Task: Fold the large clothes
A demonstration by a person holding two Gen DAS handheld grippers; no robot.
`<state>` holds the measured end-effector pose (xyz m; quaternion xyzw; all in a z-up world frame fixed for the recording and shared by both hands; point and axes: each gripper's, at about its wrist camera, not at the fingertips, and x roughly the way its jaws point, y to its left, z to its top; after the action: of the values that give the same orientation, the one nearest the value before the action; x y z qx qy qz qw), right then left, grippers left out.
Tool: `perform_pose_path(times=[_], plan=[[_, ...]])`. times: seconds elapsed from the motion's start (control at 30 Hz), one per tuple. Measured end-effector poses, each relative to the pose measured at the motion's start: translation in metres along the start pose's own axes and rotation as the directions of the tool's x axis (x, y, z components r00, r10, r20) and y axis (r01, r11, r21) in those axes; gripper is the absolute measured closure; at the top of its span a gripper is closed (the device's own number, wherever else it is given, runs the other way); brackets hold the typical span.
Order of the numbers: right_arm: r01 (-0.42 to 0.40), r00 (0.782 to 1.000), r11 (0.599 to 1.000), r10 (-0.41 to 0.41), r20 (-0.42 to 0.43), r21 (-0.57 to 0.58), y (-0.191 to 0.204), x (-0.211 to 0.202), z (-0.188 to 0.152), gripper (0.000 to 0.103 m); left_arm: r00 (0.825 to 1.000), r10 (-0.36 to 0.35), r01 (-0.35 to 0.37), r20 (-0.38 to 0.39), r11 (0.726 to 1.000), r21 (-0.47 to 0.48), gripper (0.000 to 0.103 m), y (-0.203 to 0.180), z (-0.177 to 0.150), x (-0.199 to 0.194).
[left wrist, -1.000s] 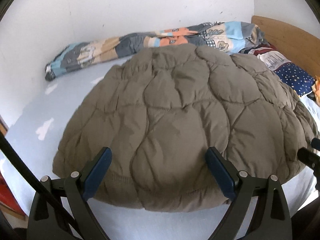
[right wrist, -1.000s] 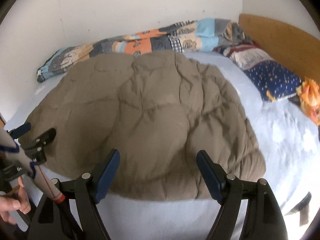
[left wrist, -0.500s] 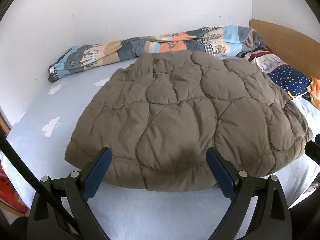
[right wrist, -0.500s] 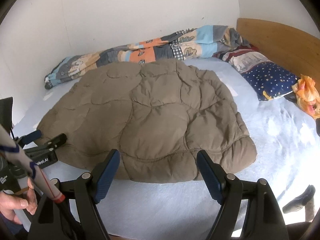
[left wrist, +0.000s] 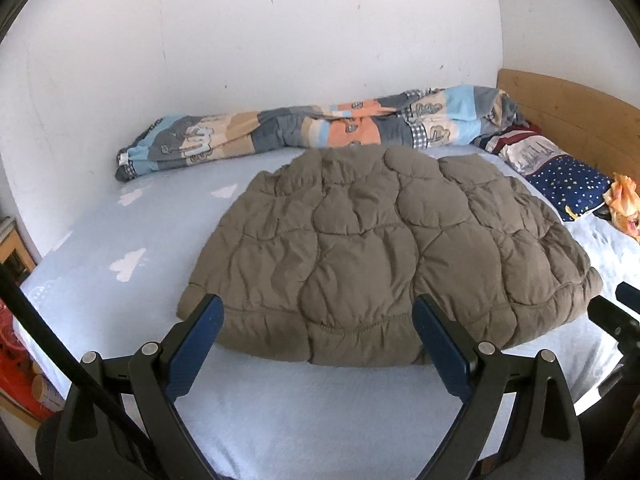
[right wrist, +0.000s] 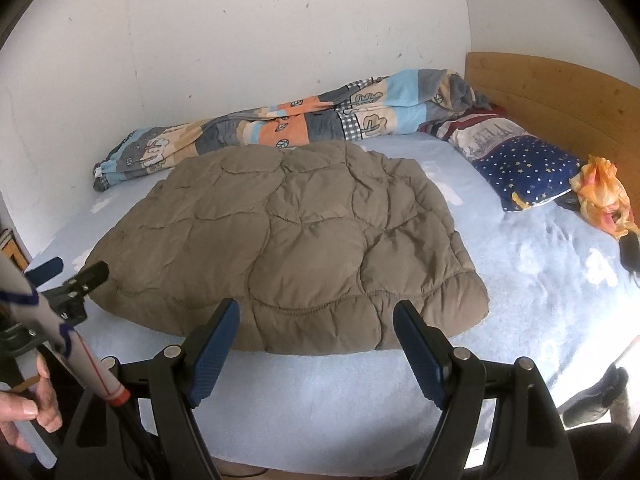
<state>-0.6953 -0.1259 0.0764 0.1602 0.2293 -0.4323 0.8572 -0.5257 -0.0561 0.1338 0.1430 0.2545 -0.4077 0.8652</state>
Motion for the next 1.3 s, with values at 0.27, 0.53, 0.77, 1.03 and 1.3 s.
perform_pose_path(times=[0.27,0.53,0.77,1.03,1.3], plan=[[-0.047,0.999,0.999,0.047,-0.022,-0.006,0.017,-0.018,-0.025,0.018,0.999,0.002,-0.001,-0.040,1.000,0.025,0.008,-0.001,-0.018,-0.011],[-0.046,0.997,0.998,0.044,-0.062,-0.035,0.028,-0.003,-0.029,0.017,0.995,0.014,-0.012,-0.097,1.000,0.023,0.008,0.000,-0.025,0.010],[-0.025,0.997,0.999,0.023,-0.073,-0.027,0.026,0.002,-0.030,0.017,0.995,0.001,0.002,-0.095,0.999,0.032,0.008,-0.003,-0.027,0.014],[-0.029,1.000,0.999,0.029,0.010,0.014,0.025,-0.029,0.002,0.017,0.999,-0.035,0.035,-0.006,0.999,-0.005,0.008,-0.002,0.004,-0.029],[-0.045,0.992,0.999,0.048,0.116,-0.028,0.044,-0.070,0.019,0.012,0.999,-0.036,0.036,0.018,0.999,0.010,0.008,-0.004,0.011,-0.054]])
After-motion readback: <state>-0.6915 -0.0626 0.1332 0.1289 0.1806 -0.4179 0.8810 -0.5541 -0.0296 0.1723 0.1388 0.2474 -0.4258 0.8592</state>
